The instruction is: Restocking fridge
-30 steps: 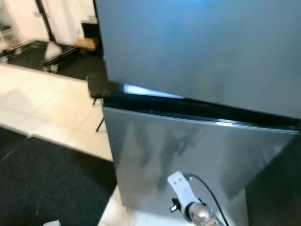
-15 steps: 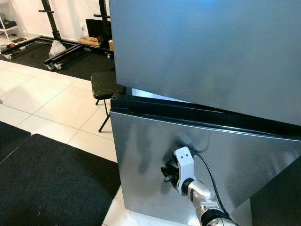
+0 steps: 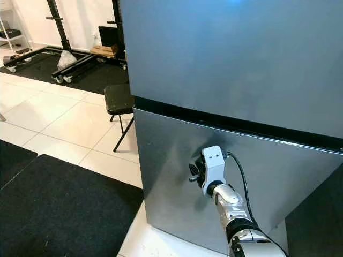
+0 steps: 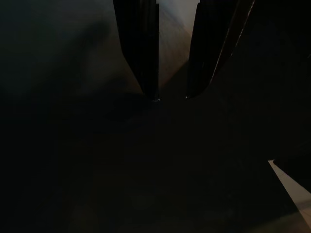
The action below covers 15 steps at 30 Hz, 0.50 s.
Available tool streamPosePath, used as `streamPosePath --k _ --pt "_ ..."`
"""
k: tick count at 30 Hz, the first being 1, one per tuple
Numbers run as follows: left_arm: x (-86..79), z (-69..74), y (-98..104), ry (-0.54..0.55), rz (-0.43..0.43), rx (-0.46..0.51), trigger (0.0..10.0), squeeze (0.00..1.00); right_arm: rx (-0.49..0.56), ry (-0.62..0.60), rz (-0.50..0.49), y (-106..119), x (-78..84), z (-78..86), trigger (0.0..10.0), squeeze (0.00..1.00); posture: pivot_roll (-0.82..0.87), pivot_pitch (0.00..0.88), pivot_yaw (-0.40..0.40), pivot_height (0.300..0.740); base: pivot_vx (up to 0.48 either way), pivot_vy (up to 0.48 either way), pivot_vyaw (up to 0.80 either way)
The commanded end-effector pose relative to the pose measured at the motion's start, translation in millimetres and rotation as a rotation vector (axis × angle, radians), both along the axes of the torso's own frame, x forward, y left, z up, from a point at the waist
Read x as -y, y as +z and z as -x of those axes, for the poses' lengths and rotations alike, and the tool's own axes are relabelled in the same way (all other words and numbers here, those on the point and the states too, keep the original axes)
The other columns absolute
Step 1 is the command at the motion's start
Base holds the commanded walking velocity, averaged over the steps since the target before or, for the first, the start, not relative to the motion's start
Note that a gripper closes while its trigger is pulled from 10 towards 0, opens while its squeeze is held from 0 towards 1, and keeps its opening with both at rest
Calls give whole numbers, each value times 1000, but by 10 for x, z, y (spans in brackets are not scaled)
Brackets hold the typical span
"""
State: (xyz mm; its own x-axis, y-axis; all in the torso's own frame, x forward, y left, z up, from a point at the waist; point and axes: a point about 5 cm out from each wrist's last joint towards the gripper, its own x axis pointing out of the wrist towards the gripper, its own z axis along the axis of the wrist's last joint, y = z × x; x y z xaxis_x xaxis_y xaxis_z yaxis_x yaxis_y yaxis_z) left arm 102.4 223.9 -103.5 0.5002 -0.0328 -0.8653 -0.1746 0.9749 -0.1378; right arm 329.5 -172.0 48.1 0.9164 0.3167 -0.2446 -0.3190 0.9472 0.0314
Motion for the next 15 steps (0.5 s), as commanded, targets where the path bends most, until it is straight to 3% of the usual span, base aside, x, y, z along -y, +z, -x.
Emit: streamPosePath --k 1,2,3,6,8,11,13,15 --pt "25 37 -17 -7 4 -17 10000 0 -8 67 19 -9 -59 11 10000 0 -59 11 -28 740 0 0 0" --pt "31 39 -18 -7 7 -17 10000 0 -83 148 62 -168 -118 130 10000 0 -62 11 -28 740 0 0 0" --pt "31 39 -18 -7 7 -17 10000 0 -83 148 62 -168 -118 130 10000 0 -62 11 -28 740 0 0 0" --pt "48 43 -22 -17 11 -20 10000 0 -282 349 206 -577 -204 505 10000 0 -66 12 -28 740 0 0 0" --pt "53 43 -23 -22 11 -21 10000 0 -330 382 227 -661 -207 596 10000 0 -65 12 -29 740 0 0 0" --pt "59 43 -25 -25 12 -22 10000 0 -400 392 292 -796 -169 737 10000 0 -65 13 -29 740 0 0 0" --pt "72 38 -26 -25 13 -20 10000 0 -534 306 388 -1032 -10 1014 10000 0 -60 12 -29 740 0 0 0" --pt "80 32 -26 -27 11 -19 10000 0 -616 198 392 -1156 105 1199 10000 0 -61 13 -27 740 0 0 0"
